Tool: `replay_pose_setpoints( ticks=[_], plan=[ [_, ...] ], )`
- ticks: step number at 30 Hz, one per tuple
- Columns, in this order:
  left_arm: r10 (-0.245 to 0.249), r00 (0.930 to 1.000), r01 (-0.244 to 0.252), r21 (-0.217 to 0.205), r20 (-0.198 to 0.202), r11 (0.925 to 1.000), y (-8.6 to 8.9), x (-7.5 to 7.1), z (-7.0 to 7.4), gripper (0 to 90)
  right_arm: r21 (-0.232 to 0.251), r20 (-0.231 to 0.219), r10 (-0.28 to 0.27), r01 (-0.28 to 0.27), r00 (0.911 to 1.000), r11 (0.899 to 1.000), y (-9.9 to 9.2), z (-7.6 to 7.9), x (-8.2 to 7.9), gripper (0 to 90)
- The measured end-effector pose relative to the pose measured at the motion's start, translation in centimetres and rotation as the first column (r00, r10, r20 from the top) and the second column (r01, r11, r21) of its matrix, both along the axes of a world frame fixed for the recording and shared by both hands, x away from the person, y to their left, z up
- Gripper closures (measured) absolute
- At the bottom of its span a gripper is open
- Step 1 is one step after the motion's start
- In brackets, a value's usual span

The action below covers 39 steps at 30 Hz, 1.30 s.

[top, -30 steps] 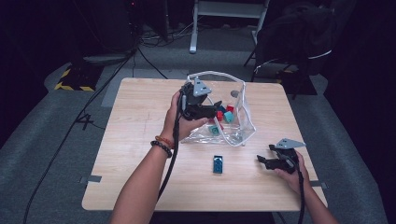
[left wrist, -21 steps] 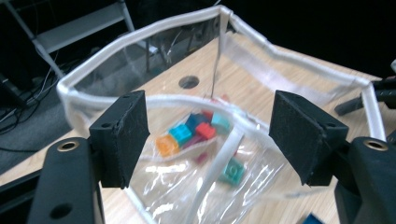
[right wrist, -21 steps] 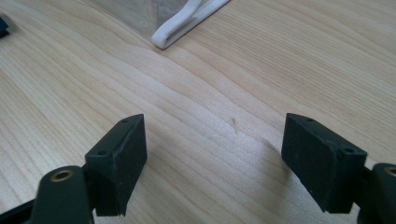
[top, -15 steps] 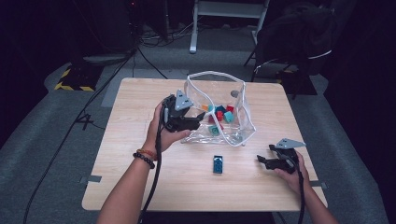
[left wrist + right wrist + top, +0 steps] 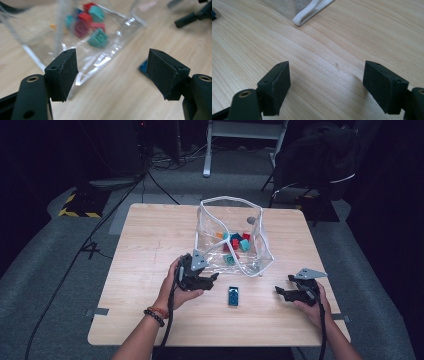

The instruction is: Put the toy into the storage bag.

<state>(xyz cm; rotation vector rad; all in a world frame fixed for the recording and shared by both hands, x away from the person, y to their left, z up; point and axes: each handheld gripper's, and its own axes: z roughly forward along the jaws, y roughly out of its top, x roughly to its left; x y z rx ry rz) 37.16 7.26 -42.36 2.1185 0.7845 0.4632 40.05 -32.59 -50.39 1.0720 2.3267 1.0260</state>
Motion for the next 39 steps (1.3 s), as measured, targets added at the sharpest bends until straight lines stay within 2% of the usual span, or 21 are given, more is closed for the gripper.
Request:
replay_pose_setpoints(
  ticks=[4,9,13,16,17,22,29,31,36,39],
  plan=[
    [-0.036,0.9985,0.035,-0.011,-0.04,0.9993,-1.2,-0.7,-1.8,25.9,0.0,0.001,0.0,0.0,1.0,1.0,0.0,0.0,0.0,22.8],
    [-0.086,0.9919,0.084,-0.022,-0.093,0.9962,-2.8,-1.7,-4.0,25.0,-0.001,0.002,0.0,0.0,1.0,1.0,0.0,0.0,0.0,22.8],
    [-0.099,0.9879,0.097,-0.026,-0.119,0.995,-3.9,-2.3,-5.4,23.5,0.0,0.001,0.0,0.0,1.0,1.0,0.0,0.0,0.0,22.8],
    [-0.109,0.9872,0.109,-0.01,-0.116,0.994,-4.6,-2.7,-6.1,21.9,-0.001,0.001,0.0,0.0,1.0,1.0,0.0,0.0,-0.1,22.8],
    [-0.11,0.9857,0.11,-0.007,-0.128,0.9939,-4.9,-2.8,-6.3,21.2,-0.001,0.002,0.0,0.0,1.0,1.0,0.0,0.0,-0.1,22.8],
    [-0.123,0.9822,0.128,0.024,-0.142,0.9915,-5.9,-3.1,-7.1,19.5,-0.001,0.003,0.0,0.0,1.0,1.0,0.0,0.0,-0.1,22.8],
    [-0.112,0.9842,0.119,0.047,-0.138,0.9918,-6.3,-2.6,-7.6,22.2,0.0,0.001,0.001,-0.001,1.0,1.0,0.0,0.0,-0.1,22.8],
    [-0.118,0.9818,0.126,0.047,-0.149,0.9909,-6.3,-2.5,-7.8,22.1,0.0,0.001,0.001,-0.001,1.0,1.0,0.0,0.0,-0.1,22.8],
    [-0.098,0.9833,0.109,0.07,-0.154,0.9916,-6.3,-2.2,-7.9,23.5,-0.001,0.001,0.001,-0.001,1.0,1.0,0.0,0.0,-0.1,22.8],
    [-0.077,0.9891,0.089,0.097,-0.126,0.9912,-6.0,-2.0,-7.7,22.5,0.0,0.001,0.001,-0.001,1.0,1.0,0.0,0.0,-0.1,22.8]
  ],
)
